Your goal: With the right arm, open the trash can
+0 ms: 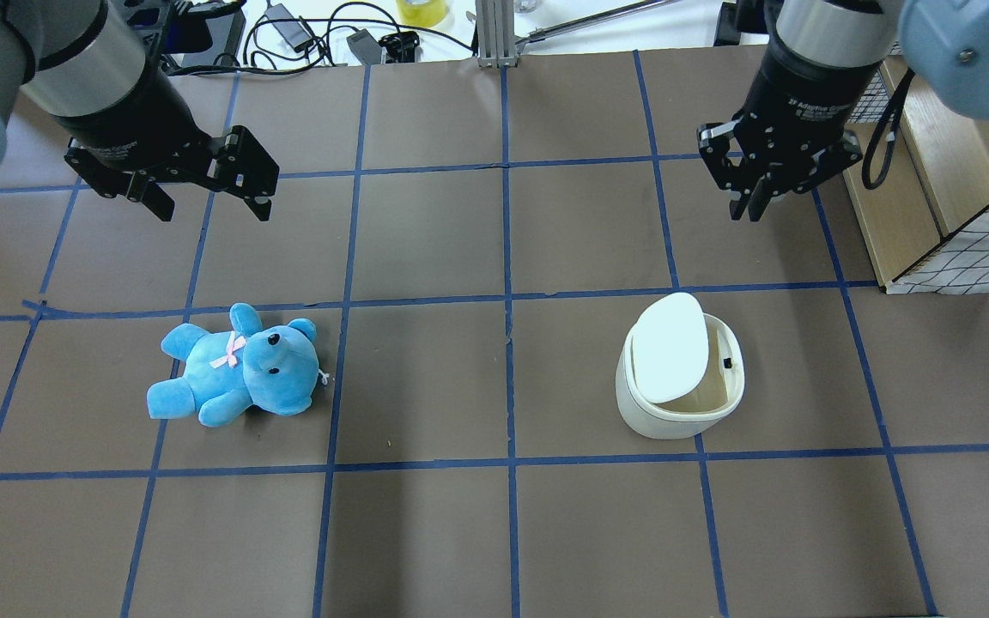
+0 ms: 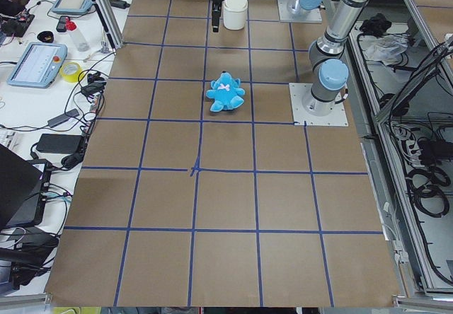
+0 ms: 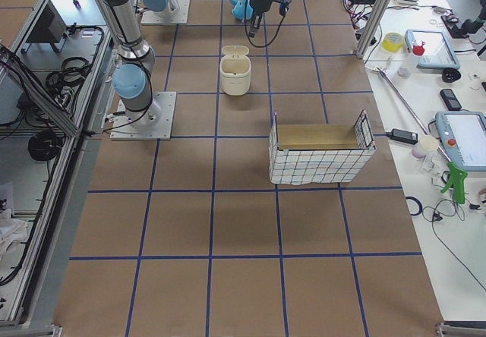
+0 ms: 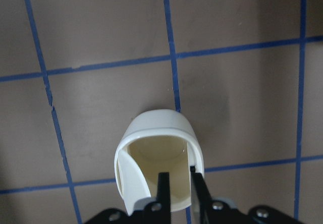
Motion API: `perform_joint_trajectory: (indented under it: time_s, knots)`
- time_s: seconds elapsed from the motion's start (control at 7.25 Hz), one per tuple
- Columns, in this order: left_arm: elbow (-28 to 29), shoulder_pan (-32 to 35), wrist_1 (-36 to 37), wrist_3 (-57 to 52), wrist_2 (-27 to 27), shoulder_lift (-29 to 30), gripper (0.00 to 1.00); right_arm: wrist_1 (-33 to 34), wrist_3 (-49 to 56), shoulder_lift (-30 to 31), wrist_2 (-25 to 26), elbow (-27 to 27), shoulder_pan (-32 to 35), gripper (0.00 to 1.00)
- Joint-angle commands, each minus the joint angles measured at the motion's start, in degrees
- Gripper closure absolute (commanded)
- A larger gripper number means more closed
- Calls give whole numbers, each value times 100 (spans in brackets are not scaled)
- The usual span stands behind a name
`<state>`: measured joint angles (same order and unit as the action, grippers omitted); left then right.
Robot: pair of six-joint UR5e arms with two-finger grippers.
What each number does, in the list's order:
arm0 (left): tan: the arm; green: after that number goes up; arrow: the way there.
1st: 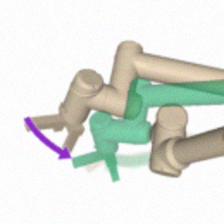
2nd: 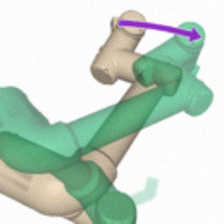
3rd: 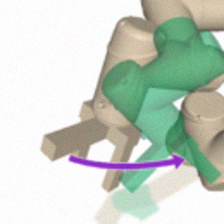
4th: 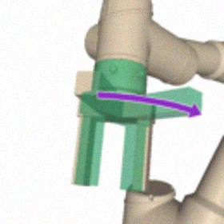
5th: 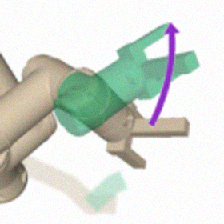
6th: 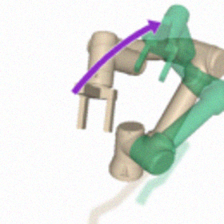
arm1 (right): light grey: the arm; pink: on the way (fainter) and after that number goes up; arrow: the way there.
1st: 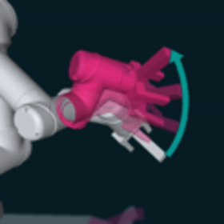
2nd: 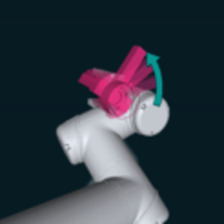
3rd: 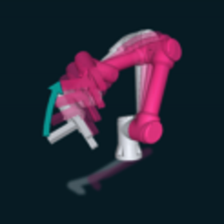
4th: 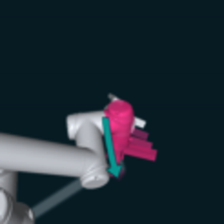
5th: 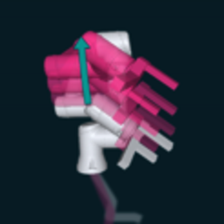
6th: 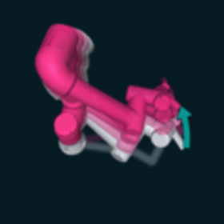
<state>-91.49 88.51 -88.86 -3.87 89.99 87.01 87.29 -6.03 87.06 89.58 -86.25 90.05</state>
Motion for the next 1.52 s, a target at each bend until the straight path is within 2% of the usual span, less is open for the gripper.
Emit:
perform_joint_trajectory:
  time_s: [0.0, 0.14, 0.28, 0.55, 0.69, 0.97, 1.38]
  knots:
    - [0, 0, 0, 0, 1, 0, 0, 770, 189, -14, 103, 38, -5, 0]
    - [0, 0, 0, 0, 1, 0, 0, 1077, 207, -22, 95, 65, -5, 0]
    - [0, 0, 0, 0, 1, 0, 0, 1106, 216, -5, 86, 65, -5, 0]
    - [0, 0, 0, 0, 1, 0, 0, 82, 181, 135, 7, 74, 4, 0]
    - [0, 0, 0, 0, 1, 0, 0, -131, 172, 197, -2, 74, 4, 0]
    - [0, 0, 0, 0, 1, 0, 0, -491, 172, 206, -142, 82, 4, 0]
    - [0, 0, 0, 0, 1, 0, 0, -432, 137, 223, -46, 126, 4, 0]
